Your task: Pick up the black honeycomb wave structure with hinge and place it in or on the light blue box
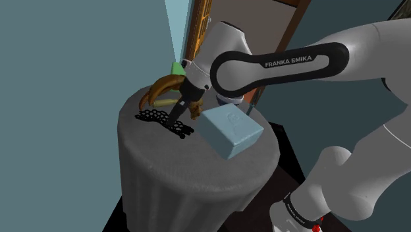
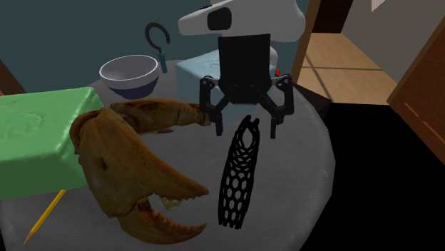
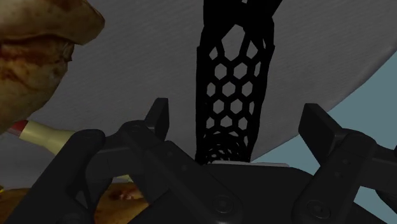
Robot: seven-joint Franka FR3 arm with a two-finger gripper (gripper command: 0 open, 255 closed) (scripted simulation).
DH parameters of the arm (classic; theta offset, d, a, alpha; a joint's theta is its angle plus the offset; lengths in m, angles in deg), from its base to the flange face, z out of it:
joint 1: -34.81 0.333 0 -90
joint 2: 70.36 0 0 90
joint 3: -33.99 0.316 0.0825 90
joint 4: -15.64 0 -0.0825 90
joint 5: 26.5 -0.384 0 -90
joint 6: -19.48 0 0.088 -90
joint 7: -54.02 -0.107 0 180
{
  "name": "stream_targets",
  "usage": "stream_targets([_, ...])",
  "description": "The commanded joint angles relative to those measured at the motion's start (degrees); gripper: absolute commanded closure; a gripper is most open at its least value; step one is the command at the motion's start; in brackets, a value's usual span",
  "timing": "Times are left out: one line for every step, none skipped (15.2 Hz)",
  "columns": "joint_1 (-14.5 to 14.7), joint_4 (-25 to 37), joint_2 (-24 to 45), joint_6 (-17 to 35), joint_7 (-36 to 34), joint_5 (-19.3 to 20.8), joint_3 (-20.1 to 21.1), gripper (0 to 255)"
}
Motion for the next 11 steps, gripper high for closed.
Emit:
stream_targets([0.16, -0.46, 1.09, 1.65, 0.06, -0.09, 0.21, 0])
stream_targets([0.22, -0.61, 1.64, 2.36, 0.05, -0.09, 0.29, 0])
stream_targets([0.28, -0.75, 2.20, 3.08, 0.05, -0.10, 0.37, 0])
stream_targets([0.32, -0.85, 2.51, 3.49, 0.05, -0.10, 0.42, 0])
stream_targets([0.31, -0.83, 2.52, 3.49, 0.05, -0.10, 0.42, 0])
stream_targets([0.31, -0.83, 2.52, 3.49, 0.05, -0.10, 0.42, 0])
stream_targets([0.31, -0.83, 2.52, 3.49, 0.05, -0.10, 0.42, 0])
stream_targets([0.31, -0.83, 2.52, 3.49, 0.05, -0.10, 0.42, 0])
stream_targets([0.31, -0.83, 2.52, 3.49, 0.05, -0.10, 0.42, 0])
stream_targets([0.31, -0.83, 2.52, 3.49, 0.05, -0.10, 0.42, 0])
stream_targets([0.31, -0.83, 2.52, 3.47, 0.04, -0.10, 0.42, 0])
